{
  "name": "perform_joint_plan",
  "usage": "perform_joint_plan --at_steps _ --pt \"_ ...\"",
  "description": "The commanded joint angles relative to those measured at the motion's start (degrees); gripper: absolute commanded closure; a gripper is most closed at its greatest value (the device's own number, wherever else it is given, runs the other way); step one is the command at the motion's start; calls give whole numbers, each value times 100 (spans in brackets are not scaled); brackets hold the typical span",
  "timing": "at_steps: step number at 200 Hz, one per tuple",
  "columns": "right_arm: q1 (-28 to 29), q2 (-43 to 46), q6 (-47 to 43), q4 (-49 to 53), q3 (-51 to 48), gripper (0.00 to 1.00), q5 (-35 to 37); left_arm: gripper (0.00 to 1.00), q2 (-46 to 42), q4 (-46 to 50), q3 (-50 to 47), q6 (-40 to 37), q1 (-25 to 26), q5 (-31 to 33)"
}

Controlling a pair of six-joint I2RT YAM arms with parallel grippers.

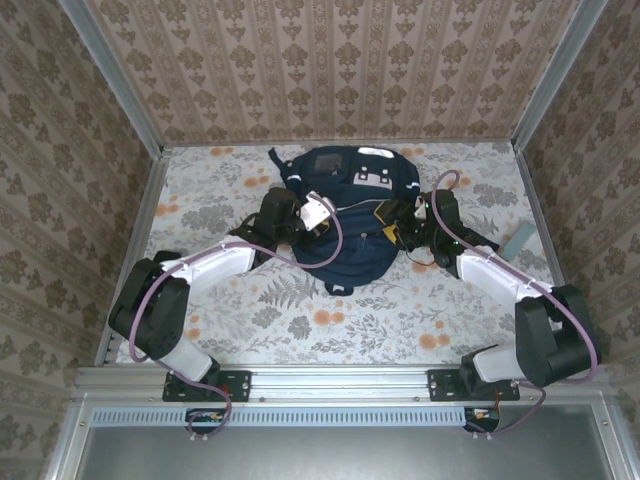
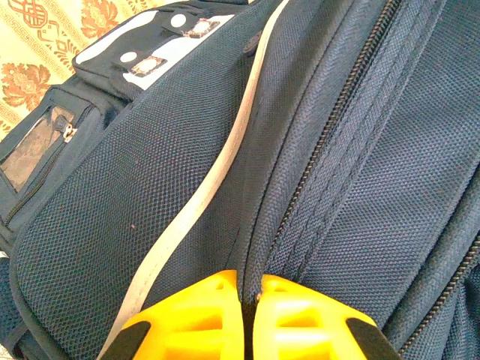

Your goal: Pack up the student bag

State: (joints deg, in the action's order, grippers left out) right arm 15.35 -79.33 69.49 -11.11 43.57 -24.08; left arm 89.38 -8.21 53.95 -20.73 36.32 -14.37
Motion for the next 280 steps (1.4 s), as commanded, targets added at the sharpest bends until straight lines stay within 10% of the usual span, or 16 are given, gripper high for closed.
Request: perform_joint_plan --at_steps 1,45,80,109,187,280 --pt "5 -223 308 -634 165 44 -214 100 -334 -481 33 96 -24 -269" --pt "7 -183 295 -592 228 45 -189 98 -382 -423 35 145 -28 -290" --pt "73 -293 580 -1106 179 62 -386 53 -538 0 281 1074 -37 162" --pt "190 -323 678 -1387 125 76 -386 40 -851 598 362 2377 -12 796" --pt "581 -758 706 -1742 396 81 -422 36 -1454 1767 55 5272 969 1235" --pt "645 -804 723 -1723 418 87 -450 55 -184 1772 597 5187 1193 564"
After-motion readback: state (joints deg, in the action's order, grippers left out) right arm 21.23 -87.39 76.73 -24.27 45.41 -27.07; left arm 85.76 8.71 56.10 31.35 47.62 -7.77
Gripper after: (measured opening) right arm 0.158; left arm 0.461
